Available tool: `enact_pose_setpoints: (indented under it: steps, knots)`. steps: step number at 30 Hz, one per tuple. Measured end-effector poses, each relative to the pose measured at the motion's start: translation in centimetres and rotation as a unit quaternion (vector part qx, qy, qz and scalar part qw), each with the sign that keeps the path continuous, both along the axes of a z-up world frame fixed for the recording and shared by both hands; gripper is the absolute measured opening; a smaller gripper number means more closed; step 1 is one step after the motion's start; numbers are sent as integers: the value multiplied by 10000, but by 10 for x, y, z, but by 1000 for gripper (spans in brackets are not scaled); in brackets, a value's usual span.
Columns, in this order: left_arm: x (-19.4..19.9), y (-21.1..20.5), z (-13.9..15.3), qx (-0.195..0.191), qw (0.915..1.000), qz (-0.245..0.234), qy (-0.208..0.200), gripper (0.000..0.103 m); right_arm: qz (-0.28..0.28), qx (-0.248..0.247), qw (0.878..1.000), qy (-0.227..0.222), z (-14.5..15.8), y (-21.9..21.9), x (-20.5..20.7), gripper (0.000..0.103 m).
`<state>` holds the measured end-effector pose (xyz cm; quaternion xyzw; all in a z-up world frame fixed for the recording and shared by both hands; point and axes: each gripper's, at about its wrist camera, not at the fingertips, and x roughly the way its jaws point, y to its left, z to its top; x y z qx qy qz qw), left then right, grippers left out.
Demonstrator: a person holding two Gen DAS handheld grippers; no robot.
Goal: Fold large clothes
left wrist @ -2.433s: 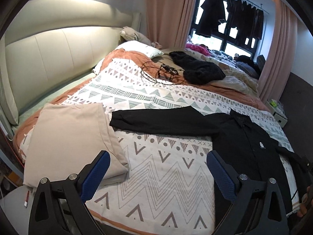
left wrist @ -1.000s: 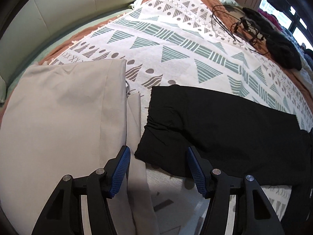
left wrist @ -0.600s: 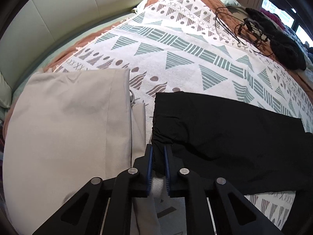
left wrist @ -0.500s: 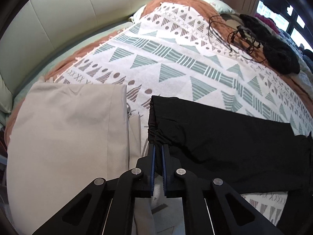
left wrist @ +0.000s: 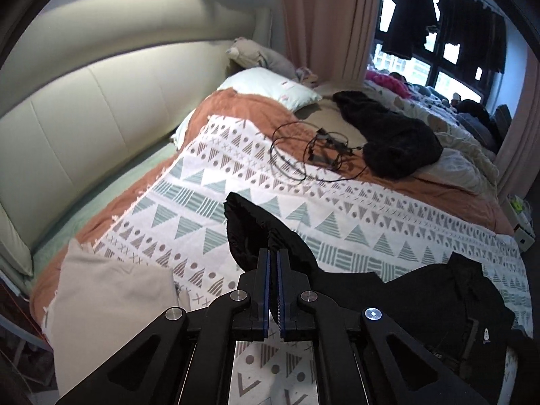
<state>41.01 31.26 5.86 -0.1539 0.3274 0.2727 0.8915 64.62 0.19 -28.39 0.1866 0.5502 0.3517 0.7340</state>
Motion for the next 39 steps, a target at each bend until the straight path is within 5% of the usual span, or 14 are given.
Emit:
enact_pose_setpoints:
  steps: [5,20,23,39]
  knots:
    - [17,-48,49,327,9985,-391,-202,2,-84,59,9998,159,-3,-3,2,5]
    - [64,-201,133,817,9818,-1617,-577,2,-831,132,9959,-334,66,-113,-25,24]
    - [77,-233,139,880,9767,-1870,-574,2,-1131,112,9923,-494,75,-144,-31,41]
    - [168,-395,106,879,9492,-3007,-308,1,-2143,-31,9745,-658,93,-288,-27,42]
